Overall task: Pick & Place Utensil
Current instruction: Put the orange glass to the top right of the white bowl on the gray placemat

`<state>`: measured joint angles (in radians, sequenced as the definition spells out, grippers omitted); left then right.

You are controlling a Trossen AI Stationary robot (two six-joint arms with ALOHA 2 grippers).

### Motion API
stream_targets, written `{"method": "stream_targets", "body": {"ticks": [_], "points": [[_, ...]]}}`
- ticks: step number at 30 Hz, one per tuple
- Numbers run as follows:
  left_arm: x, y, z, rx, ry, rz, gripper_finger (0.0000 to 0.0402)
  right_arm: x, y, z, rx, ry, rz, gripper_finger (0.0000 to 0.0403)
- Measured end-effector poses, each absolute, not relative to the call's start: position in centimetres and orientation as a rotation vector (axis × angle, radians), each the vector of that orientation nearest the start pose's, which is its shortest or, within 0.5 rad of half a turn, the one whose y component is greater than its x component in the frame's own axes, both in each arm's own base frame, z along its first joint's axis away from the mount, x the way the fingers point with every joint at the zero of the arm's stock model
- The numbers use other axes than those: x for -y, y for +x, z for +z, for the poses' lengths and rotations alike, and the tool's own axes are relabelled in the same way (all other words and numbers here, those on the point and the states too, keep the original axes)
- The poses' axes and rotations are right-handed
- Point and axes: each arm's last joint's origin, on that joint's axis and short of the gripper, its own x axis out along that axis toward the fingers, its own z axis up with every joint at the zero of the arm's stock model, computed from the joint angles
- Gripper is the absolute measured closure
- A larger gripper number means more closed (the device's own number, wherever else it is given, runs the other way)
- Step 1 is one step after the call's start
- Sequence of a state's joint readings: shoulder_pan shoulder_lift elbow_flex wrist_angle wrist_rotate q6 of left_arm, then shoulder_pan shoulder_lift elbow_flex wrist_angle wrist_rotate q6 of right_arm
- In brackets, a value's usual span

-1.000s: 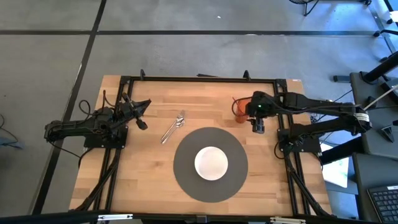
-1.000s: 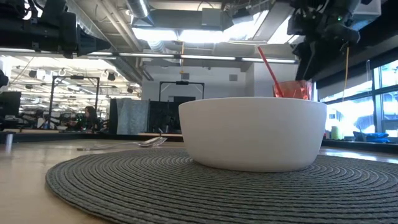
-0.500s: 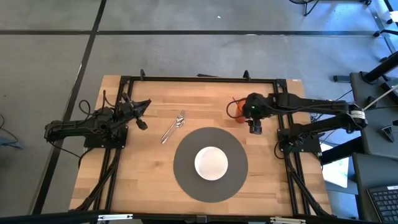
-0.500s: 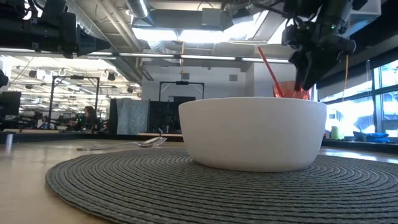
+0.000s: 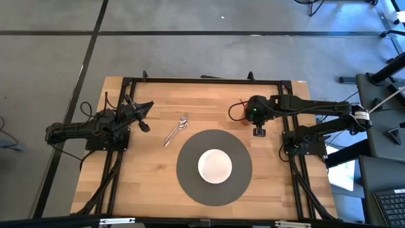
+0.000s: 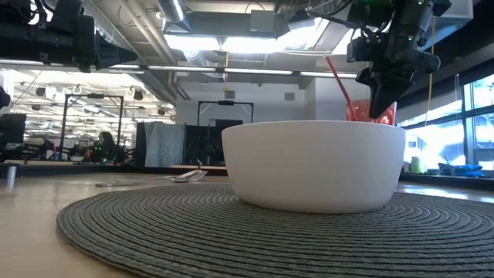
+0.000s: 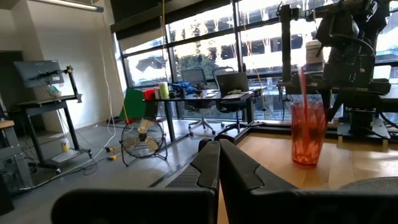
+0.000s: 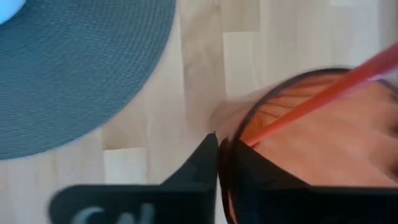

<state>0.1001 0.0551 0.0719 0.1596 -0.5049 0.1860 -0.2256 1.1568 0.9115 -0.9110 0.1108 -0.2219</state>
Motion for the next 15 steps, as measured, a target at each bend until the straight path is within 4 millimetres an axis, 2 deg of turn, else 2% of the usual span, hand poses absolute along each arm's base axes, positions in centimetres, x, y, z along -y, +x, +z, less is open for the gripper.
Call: {"method": "stream_targets", "body": {"ticks": [2,5,9,15], "points": [[-2.3,9.0,19.8,0.119,0.144,0.617,0.0398,4.9,19.9,25.6,-1.185,-0.133,-0.168,0.0390],[-2.3,9.0,19.8,0.119,0.144,0.618,0.0396,4.9,19.9,25.7,-1.185,-0.130,-0.168,0.0378],[-2.3,9.0,19.8,0.119,0.144,0.618,0.0398,4.5,20.1,26.8,-1.164,-0.107,-0.152,0.0382],[-2.3,9.0,19.9,0.119,0.144,0.619,0.0398,1.8,20.6,28.8,-1.137,-0.069,-0.094,0.0387]]}}
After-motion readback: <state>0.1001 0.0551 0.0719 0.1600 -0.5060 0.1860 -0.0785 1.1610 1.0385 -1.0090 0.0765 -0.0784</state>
